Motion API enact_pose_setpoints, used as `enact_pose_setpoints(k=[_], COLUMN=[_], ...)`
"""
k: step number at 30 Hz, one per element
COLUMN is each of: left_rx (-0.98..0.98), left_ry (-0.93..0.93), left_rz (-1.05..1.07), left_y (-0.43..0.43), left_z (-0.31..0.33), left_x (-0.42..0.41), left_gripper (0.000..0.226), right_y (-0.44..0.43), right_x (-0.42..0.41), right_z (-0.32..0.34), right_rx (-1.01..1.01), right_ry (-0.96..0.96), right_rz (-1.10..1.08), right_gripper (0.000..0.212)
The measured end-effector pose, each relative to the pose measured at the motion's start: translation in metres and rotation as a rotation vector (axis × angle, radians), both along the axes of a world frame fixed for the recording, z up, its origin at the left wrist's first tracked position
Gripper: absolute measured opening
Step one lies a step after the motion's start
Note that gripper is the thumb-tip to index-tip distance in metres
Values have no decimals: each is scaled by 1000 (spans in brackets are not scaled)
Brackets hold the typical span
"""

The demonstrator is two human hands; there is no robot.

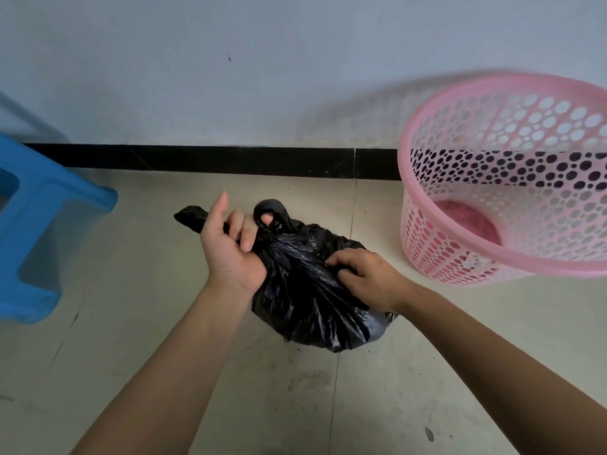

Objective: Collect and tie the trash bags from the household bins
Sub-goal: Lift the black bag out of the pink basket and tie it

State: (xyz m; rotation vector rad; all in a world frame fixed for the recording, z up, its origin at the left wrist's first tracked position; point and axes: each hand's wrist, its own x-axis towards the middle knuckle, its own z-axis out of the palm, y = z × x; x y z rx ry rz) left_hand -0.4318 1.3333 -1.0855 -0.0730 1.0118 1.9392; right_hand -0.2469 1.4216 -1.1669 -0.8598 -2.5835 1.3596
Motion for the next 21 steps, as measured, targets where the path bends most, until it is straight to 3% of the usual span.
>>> enact_pose_setpoints(k=[2,5,10,13,16,18,21], left_rx=[53,17,-262,-522,-766,-800,-667], left_ry=[-20,5,330,546,736,757,602], left_rz=[-61,-236,-263,-460,-719,-756,-672], left_y=[2,5,-1,-9,-16,-18,-17], left_z=[-2,-11,-23,-15,-7,-8,-12], left_x=[-1,1,-12,-21,-30,-32,-30], left_gripper=[54,24,40,40,39,41,44], right_y=[-2,-4,0,-1,-9,-15,-26], right_x=[-1,-1,4,3,3,2,-1], right_z=[3,3,-8,-9,-10,-10,-19], right_rx=[-48,-83,-21,108,251,266,495], right_ry=[-32,-63,19,106,179,233,253], right_rz=[18,-34,-161,-232,-281,-276,-73], right_gripper=[28,30,35,21,27,32,37])
